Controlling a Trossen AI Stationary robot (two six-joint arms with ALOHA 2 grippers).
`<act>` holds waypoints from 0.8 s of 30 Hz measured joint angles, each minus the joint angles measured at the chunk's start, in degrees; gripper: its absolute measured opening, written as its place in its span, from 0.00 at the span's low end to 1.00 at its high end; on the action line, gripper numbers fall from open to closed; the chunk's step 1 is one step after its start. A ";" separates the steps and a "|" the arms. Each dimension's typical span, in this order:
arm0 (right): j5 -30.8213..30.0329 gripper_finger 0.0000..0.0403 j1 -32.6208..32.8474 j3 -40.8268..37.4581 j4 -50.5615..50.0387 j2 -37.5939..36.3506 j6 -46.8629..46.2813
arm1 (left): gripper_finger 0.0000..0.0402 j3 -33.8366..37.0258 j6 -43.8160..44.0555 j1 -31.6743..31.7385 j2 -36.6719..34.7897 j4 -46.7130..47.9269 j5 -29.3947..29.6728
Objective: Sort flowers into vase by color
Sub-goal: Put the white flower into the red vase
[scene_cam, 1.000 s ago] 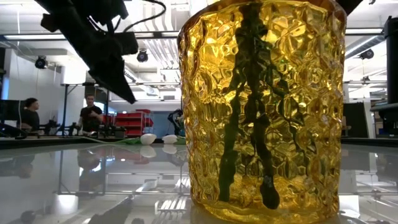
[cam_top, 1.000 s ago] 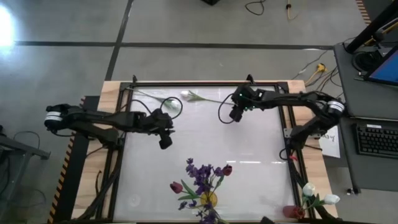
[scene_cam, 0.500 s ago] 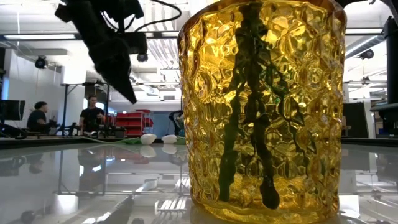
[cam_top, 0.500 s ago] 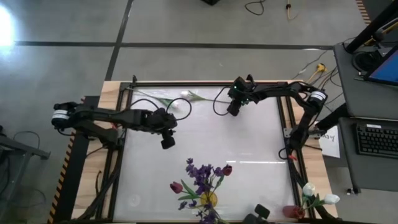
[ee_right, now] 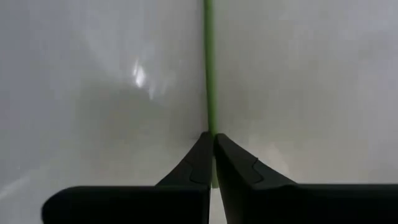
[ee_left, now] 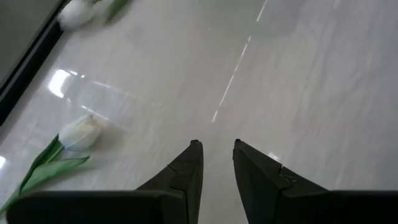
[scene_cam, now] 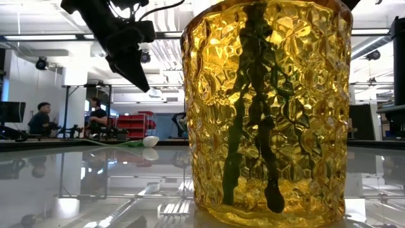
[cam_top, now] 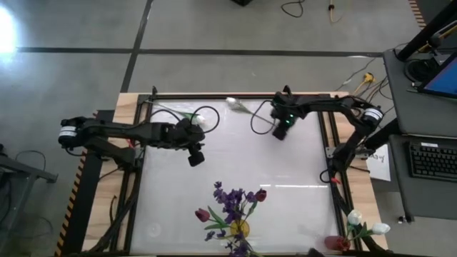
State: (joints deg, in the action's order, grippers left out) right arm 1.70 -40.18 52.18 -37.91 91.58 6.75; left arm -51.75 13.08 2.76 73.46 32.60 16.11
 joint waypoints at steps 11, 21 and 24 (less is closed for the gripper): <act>10.69 0.04 1.82 -6.62 -28.78 -13.24 -2.56 | 0.19 -0.18 -0.17 0.92 0.14 -0.36 0.52; 9.62 0.38 5.44 -6.68 -13.46 -19.46 -12.59 | 0.19 -0.15 1.02 0.95 0.14 -2.89 0.98; 8.90 0.47 5.44 -6.68 -2.76 -16.26 -13.69 | 0.19 -0.15 1.12 0.95 0.15 -3.29 0.98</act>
State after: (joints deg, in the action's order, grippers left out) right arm 10.60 -34.74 45.50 -40.67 75.32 -6.94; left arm -51.90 14.20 3.70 73.61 29.31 17.08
